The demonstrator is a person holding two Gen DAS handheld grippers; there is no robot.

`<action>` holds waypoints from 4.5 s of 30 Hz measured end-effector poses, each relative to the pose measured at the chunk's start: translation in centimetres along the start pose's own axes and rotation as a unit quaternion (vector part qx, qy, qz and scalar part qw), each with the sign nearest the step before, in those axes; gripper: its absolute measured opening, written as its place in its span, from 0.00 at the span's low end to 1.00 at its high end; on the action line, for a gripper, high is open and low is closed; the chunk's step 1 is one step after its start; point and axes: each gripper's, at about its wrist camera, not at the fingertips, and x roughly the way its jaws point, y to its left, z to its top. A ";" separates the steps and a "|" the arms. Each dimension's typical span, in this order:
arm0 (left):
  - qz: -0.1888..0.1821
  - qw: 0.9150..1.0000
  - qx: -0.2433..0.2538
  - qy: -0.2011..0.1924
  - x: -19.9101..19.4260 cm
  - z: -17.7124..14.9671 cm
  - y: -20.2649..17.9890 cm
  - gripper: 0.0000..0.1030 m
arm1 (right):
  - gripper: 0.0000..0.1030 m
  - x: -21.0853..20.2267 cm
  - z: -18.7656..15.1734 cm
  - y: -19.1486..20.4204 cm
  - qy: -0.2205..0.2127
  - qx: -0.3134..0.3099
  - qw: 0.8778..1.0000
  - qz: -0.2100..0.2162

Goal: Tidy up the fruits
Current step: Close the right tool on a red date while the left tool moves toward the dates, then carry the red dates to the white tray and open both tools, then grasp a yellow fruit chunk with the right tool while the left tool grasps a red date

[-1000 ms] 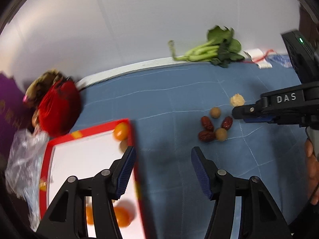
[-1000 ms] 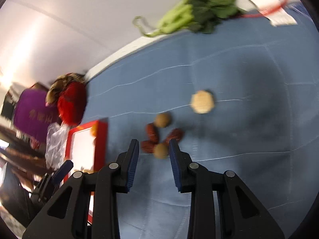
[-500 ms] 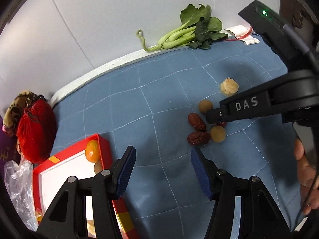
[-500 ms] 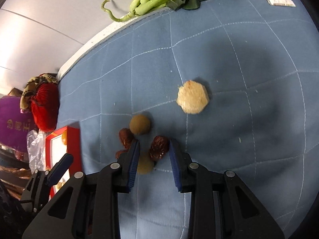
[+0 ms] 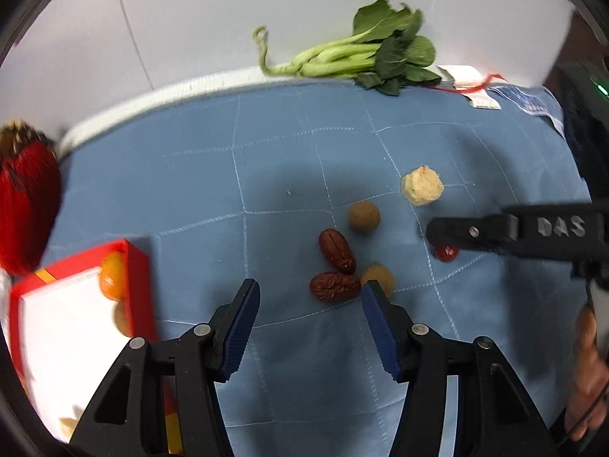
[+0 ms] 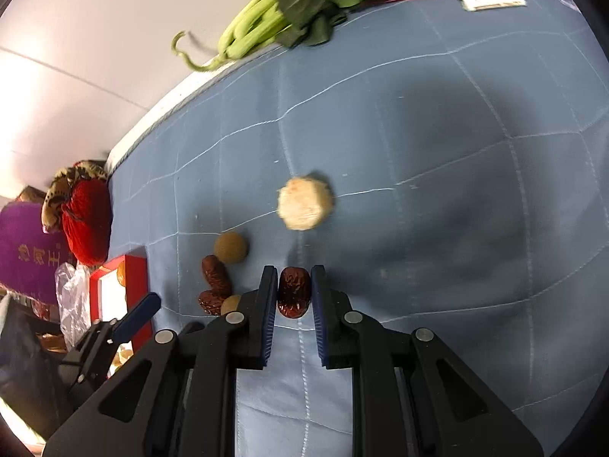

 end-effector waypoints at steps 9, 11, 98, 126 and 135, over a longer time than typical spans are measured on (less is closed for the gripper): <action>-0.054 0.996 -0.073 0.012 2.0 1.1 -0.3 0.51 | 0.15 -0.2 0.0 -0.2 0.007 -0.001 1.000 0.008; -0.073 0.995 -0.071 0.020 2.3 1.1 -1.0 0.51 | 0.15 -0.2 0.0 -0.4 0.008 0.001 1.000 0.008; 0.143 0.965 -0.220 -0.026 -11.4 -12.2 15.7 0.16 | 0.16 5.1 -14.5 19.4 0.064 -0.299 0.941 0.146; 0.136 0.983 -0.087 -0.091 -8.9 -3.9 5.3 0.52 | 0.39 -5.3 0.0 3.1 -0.092 -0.005 0.988 0.124; 0.049 0.998 -0.031 -0.041 -2.2 0.9 0.3 0.50 | 0.39 -4.6 2.5 0.2 -0.072 0.005 0.996 0.044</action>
